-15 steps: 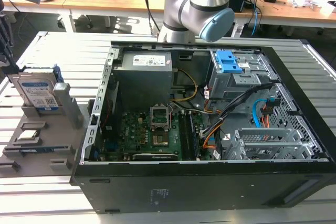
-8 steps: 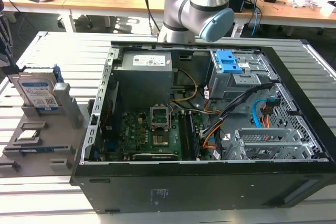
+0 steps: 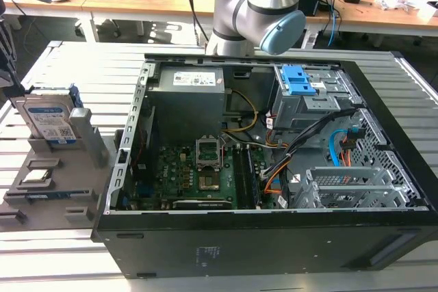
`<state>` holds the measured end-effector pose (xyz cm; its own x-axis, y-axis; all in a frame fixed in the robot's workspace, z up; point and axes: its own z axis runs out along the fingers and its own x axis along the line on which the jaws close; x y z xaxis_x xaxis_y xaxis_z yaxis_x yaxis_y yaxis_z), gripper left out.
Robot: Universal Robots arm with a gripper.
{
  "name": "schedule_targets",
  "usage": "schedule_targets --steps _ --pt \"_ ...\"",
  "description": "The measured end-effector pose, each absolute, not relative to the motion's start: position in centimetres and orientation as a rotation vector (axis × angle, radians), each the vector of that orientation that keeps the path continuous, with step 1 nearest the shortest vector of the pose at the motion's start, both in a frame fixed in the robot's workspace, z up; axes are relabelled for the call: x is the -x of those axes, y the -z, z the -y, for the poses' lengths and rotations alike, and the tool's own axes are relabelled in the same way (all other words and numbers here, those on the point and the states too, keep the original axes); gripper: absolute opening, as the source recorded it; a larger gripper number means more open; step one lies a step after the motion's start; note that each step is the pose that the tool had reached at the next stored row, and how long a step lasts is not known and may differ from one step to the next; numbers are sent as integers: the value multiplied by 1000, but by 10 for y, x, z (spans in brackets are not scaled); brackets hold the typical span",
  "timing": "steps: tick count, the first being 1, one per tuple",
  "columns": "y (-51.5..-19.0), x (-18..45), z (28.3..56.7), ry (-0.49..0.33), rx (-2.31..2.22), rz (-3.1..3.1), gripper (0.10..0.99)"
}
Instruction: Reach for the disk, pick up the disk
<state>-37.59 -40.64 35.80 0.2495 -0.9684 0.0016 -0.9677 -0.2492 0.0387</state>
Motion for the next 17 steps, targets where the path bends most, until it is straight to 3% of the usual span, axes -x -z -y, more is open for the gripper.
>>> schedule_targets --steps 17 --pt "-357 376 406 36 -2172 2225 106"
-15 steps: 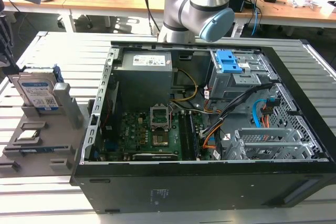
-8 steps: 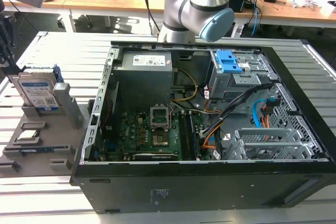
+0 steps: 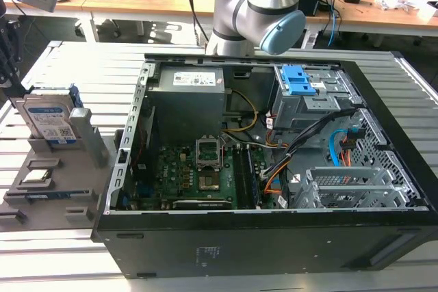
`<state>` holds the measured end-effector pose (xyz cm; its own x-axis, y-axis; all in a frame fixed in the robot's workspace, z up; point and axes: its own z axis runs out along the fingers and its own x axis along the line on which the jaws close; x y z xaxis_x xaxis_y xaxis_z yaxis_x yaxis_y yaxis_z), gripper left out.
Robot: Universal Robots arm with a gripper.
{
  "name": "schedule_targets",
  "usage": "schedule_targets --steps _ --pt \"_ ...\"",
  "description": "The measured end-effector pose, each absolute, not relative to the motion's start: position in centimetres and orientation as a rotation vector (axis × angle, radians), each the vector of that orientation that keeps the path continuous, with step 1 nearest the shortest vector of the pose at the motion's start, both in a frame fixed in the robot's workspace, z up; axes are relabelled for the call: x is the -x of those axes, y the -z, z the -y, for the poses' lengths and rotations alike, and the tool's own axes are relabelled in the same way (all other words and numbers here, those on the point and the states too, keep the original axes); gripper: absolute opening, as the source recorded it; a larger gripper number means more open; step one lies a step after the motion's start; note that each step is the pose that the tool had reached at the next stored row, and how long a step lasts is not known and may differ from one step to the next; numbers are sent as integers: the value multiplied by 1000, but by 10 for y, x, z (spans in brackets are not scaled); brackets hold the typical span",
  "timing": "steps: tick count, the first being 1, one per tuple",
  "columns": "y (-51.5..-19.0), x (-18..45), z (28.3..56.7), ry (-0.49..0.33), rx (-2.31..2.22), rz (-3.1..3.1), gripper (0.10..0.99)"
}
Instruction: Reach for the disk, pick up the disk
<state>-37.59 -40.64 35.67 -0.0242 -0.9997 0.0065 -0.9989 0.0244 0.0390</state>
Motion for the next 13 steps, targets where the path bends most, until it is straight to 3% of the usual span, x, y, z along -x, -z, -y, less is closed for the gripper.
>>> schedule_targets --steps 3,5,6,11,12,13 --pt "-357 376 406 36 -2172 2225 114" --pt "-357 376 406 36 -2172 2225 235" --pt "-357 376 406 36 -2172 2225 235" --pt "-357 376 406 36 -2172 2225 537" --pt "-357 376 406 36 -2172 2225 537" --pt "-357 376 406 36 -2172 2225 600"
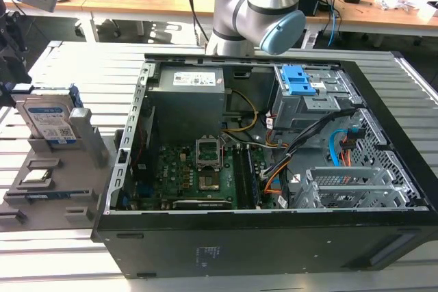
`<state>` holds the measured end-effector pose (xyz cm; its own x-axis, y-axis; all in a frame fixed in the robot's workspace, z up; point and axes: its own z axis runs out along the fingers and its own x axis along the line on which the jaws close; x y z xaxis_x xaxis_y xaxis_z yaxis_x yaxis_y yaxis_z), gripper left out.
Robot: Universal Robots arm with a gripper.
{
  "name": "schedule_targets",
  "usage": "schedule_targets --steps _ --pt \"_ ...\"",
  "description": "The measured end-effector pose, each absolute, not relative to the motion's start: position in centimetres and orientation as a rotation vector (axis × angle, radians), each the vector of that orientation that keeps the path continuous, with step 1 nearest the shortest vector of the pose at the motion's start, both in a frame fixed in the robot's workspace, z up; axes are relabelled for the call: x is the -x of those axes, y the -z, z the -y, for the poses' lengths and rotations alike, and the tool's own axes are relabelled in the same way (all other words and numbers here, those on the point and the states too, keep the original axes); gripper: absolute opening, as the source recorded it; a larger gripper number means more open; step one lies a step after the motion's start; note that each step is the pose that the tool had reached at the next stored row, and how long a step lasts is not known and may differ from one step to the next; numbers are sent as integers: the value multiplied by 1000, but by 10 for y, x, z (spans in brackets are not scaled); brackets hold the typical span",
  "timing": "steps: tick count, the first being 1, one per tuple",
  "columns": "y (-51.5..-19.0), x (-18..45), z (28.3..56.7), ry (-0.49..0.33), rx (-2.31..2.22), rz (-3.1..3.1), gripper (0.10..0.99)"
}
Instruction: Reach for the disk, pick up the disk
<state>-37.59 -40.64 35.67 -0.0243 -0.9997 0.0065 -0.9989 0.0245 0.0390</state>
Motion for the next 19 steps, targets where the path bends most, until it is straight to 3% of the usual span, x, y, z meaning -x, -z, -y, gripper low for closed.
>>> schedule_targets --steps 5,19 --pt "-355 376 378 36 -2172 2225 600" --pt "-326 390 370 43 -2208 2196 600"
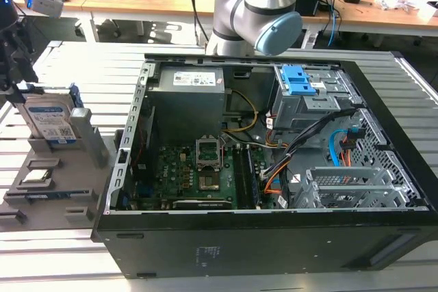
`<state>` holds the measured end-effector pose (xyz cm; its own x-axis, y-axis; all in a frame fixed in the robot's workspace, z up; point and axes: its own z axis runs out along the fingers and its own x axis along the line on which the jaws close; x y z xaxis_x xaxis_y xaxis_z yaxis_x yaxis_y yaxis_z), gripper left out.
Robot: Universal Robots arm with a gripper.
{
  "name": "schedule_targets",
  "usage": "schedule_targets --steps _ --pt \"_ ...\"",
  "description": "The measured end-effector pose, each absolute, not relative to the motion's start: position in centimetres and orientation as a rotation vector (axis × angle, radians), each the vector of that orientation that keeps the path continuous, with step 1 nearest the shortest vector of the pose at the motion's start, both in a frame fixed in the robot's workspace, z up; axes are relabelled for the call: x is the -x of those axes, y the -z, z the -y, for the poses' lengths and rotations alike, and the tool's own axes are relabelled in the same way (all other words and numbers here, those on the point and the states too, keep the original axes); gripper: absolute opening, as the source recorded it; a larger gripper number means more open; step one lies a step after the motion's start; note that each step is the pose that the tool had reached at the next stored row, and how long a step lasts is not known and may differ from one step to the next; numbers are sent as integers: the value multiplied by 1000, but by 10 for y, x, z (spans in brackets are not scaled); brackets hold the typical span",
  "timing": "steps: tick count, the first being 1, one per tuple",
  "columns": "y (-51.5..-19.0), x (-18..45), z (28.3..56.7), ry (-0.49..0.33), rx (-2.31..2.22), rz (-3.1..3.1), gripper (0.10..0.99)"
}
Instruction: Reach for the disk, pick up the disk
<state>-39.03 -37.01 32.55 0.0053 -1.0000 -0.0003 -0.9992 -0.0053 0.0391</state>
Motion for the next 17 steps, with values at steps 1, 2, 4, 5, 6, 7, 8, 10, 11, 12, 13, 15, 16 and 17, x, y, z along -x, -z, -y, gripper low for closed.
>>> schedule_targets --steps 1,2,4,5,6,7,8,10,11,12,13,15,16,17 --pt "-322 390 370 43 -2212 2192 600" --pt "-319 390 369 43 -2213 2190 600" --pt "-315 390 369 43 -2217 2186 600" --pt "-313 390 368 43 -2232 2171 600" --pt "-311 390 368 43 -2244 2158 600" --pt "-310 390 367 42 -2254 2148 600" --pt "-307 390 367 42 -2260 2141 600" --pt "-302 390 366 42 -2260 2141 600" --pt "-300 390 366 42 -2260 2141 600" --pt "-299 390 366 42 -2260 2141 600" --pt "-297 390 366 42 -2260 2141 600" --pt "-292 390 366 42 -2260 2141 600" --pt "-291 390 366 42 -2260 2141 600" --pt "-291 390 366 42 -2260 2141 600"
